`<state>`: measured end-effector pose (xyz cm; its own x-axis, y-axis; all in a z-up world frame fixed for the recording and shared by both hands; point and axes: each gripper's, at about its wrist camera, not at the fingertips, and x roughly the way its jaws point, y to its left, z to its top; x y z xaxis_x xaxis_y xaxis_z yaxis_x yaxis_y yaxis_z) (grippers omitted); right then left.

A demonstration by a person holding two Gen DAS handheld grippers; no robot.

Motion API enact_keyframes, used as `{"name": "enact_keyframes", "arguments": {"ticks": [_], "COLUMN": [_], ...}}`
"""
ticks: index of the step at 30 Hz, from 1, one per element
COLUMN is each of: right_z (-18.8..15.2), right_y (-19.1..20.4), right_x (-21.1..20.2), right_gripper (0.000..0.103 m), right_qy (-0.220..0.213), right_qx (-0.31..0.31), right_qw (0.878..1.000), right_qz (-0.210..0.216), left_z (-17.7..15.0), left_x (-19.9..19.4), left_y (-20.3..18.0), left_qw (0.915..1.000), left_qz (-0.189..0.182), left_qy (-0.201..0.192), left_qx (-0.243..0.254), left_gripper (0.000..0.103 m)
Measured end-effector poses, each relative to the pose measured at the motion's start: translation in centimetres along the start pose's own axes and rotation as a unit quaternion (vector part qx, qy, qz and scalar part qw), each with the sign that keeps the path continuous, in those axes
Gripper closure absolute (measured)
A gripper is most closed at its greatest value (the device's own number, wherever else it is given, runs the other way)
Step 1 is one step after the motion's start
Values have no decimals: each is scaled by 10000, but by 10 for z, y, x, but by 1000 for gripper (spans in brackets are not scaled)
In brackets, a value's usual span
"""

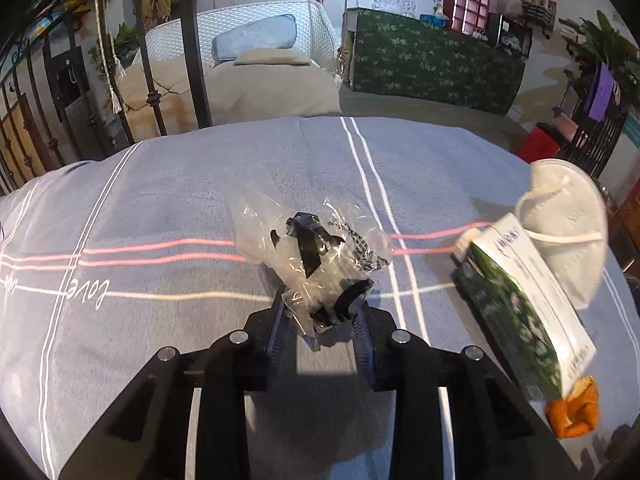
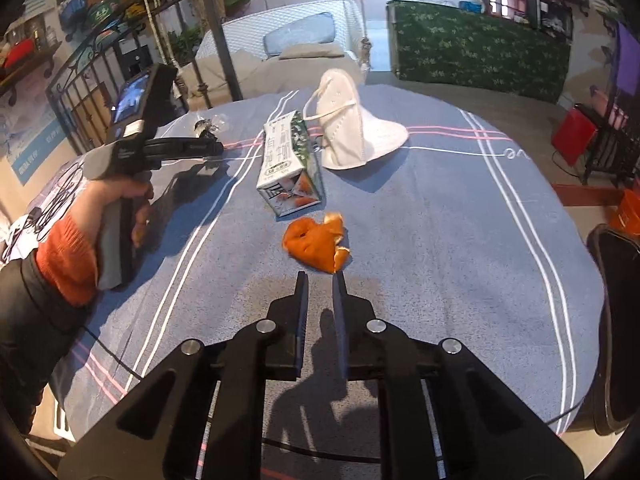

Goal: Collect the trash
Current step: 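Grasp the orange peel with the right tool while the left tool grasps the clear plastic bag, then carry peel and plastic bag over the wastebasket and open both tools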

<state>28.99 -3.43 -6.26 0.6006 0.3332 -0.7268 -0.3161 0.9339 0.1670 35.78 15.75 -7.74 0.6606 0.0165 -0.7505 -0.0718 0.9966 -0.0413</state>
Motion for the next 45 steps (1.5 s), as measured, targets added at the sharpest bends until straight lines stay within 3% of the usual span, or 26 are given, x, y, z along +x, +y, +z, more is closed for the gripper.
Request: {"name": "enact_keyframes", "arguments": {"ticks": [2, 3, 4, 13, 17, 24, 34, 45], "right_z": [2, 5, 8, 35, 39, 25, -14, -42], "right_y": [-1, -1, 0, 7, 7, 13, 6, -59], "right_x": [2, 5, 7, 68, 85, 51, -15, -56], "right_gripper": [71, 41, 26, 33, 58, 64, 64, 64], "right_qy": [-37, -42, -46, 805, 1000, 601, -103, -248], "right_qx": [-48, -103, -162, -461, -484, -461, -110, 358], "right_qw": [9999, 9998, 9997, 9953, 9932, 9966, 9994, 9957], "right_qz": [-82, -137, -171, -291, -359, -327, -311, -816], "left_z": [-5, -9, -12, -51, -64, -86, -99, -110], "left_x": [-11, -18, -24, -77, -86, -109, -133, -138], "left_y": [1, 0, -1, -14, -13, -22, -46, -120], "left_qw": [10000, 9999, 9999, 9984, 9984, 9981, 9953, 9880], "left_qz": [-41, -44, -53, -357, -440, -338, -683, -1284], "left_qy": [-63, -107, -140, -372, -329, -501, -687, -660], "left_qx": [-43, -2, 39, 211, 129, 88, -2, 552], "left_gripper": [72, 72, 72, 72, 72, 72, 72, 72]}}
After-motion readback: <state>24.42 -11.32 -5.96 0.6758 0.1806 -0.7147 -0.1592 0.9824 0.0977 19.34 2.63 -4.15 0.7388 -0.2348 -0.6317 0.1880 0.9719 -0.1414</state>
